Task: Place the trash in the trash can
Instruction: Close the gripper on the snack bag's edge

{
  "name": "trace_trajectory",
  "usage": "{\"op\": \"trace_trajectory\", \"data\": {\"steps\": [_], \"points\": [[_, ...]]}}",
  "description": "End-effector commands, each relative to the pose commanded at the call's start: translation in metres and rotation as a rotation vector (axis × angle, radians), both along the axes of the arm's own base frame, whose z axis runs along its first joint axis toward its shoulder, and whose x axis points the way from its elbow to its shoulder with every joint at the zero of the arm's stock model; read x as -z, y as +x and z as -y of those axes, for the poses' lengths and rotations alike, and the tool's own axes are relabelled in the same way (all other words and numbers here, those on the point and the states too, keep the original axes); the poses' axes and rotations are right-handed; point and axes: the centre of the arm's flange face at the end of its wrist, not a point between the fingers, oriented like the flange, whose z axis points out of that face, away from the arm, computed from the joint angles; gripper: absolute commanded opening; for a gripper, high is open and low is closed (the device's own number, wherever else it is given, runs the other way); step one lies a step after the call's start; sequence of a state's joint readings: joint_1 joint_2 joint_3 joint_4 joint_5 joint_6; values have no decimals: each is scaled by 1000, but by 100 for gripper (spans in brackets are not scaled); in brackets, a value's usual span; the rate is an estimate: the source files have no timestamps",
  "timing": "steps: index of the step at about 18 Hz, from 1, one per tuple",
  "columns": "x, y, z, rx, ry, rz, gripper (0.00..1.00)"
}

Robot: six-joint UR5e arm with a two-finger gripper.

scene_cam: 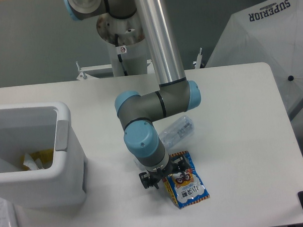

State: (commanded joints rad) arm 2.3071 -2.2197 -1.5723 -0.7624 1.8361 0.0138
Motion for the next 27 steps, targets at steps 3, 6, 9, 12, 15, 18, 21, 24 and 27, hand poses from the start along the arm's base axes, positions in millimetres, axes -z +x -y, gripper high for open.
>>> {"op": "trace_trajectory", "data": {"steps": [3,6,9,12,15,18,21,24,27], "points": [[1,0,1,2,-8,-3,100],[3,-1,2,1,-15,-6,100],[6,-1,2,1,-19,-3,100],[10,-1,3,1,-24,0,100],[10,-1,2,1,-23,2,100],[10,-1,3,1,-22,3,100],[10,-2,3,-1,-23,2,99],[11,-2,4,-1,-25,1,96],[11,-2,4,-1,-25,1,90]]}}
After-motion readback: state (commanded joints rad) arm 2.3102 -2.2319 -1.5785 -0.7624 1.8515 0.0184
